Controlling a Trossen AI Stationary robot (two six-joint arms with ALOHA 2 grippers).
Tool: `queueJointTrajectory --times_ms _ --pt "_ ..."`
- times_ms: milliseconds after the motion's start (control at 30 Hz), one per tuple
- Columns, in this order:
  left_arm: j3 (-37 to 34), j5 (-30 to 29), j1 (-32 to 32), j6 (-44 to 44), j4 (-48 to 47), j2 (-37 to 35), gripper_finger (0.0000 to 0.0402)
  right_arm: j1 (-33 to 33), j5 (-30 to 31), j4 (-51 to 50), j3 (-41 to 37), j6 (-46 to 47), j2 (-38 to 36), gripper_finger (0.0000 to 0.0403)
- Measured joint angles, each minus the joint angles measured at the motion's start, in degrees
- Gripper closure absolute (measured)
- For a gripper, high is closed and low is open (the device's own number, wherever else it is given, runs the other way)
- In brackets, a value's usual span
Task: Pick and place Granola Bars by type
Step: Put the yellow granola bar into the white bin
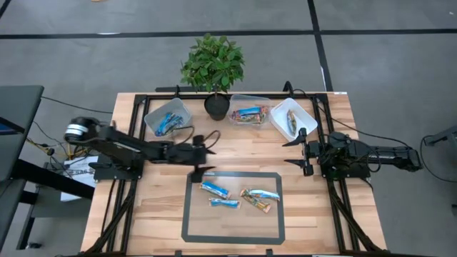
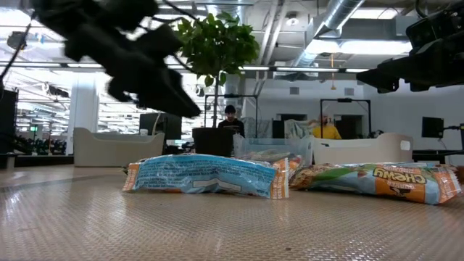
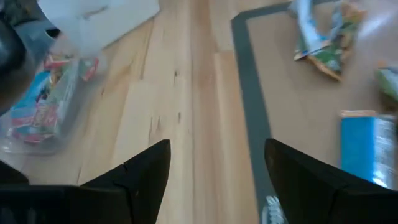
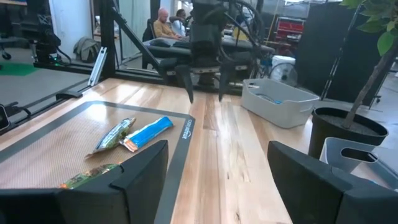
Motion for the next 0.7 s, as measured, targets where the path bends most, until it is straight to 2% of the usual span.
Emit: queueJointTrajectory --times_ms 333,700 --pt "-15.8 -2.2 -3.4 0.1 5.1 -18.9 0.0149 0.0 0.0 0.0 0.0 0.0 0.0 0.0132" --pt "-27.4 -3.0 -3.6 -0.9 11.1 -32.8 0.0149 0.0 0.0 0.0 0.0 0.0 0.0 0.0132"
